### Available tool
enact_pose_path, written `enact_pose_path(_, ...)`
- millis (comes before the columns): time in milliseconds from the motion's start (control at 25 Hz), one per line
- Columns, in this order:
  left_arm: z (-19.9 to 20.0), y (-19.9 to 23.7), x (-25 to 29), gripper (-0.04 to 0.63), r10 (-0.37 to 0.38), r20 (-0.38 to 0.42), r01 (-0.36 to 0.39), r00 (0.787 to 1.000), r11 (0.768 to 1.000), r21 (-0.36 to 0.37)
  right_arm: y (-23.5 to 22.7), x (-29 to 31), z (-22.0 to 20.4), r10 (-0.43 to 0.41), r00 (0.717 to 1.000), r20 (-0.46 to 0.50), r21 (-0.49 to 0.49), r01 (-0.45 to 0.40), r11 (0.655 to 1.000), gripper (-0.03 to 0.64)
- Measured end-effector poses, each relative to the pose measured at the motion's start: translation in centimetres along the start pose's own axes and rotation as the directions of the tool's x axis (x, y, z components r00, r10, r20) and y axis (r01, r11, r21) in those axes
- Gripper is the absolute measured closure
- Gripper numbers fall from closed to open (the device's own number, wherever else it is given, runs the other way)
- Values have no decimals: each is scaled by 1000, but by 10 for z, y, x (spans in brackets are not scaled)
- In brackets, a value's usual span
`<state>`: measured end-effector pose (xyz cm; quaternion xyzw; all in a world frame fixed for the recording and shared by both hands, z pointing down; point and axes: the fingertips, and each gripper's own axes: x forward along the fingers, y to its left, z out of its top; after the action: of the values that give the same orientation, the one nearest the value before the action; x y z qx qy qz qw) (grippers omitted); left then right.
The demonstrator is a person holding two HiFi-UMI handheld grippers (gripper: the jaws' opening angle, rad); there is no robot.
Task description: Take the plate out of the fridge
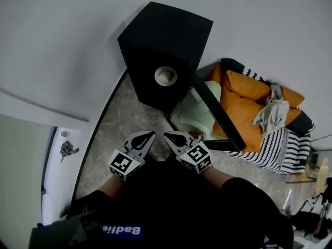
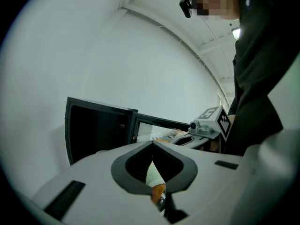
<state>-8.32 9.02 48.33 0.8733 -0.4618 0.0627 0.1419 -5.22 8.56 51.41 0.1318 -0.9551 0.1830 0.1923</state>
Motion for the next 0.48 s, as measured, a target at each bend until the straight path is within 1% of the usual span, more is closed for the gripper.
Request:
enact_pose_path(240, 5, 3, 24, 589, 11, -32, -10, 999, 1000, 6, -20, -3, 4, 22, 1000, 9, 24, -22, 999, 606)
enact_pose_path(320, 7, 8, 32, 589, 24, -29, -24, 999, 1000, -16, -27, -5, 5, 32, 999, 12, 35, -32, 999, 606)
enact_pose_path(480, 8, 18, 49, 588, 57, -29, -60, 998, 994, -87, -41, -10, 6, 56, 998, 13, 43, -57, 997, 606)
